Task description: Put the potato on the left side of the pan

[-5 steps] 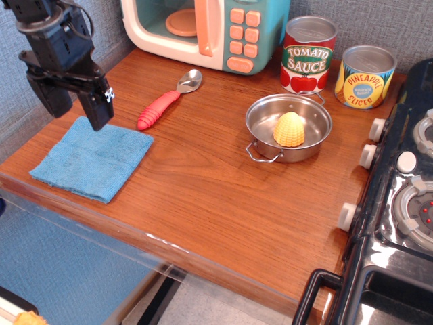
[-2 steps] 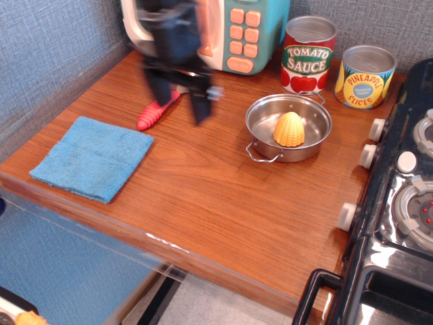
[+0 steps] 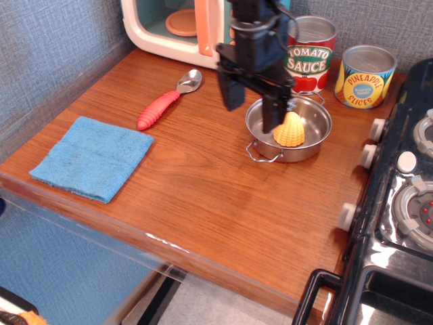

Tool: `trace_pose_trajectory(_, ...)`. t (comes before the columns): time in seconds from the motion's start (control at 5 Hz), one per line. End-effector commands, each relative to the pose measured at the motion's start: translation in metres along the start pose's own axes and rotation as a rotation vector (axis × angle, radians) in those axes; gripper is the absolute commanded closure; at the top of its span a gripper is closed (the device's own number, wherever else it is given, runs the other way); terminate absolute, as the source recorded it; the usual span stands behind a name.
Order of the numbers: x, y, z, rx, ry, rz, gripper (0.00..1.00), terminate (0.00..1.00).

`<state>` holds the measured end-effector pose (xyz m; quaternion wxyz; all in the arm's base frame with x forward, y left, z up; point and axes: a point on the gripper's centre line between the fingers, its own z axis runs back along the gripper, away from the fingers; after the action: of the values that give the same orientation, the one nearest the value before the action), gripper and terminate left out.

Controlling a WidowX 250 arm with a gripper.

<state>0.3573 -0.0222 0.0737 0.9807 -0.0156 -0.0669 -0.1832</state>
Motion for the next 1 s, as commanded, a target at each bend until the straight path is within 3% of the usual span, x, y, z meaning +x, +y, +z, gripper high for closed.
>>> trace_pose_trajectory(0.0, 0.033, 0.002, -0.011, 0.037, -0.018, 0.032, 0.00, 0.00)
trace_pose_trajectory(0.4, 0.045, 0.005, -0.032, 0.031, -0.006, 0.061, 0.00, 0.00)
trace_pose_trajectory(0.8, 0.038, -0.003, -0.047, 0.013, 0.016, 0.063, 0.00, 0.00)
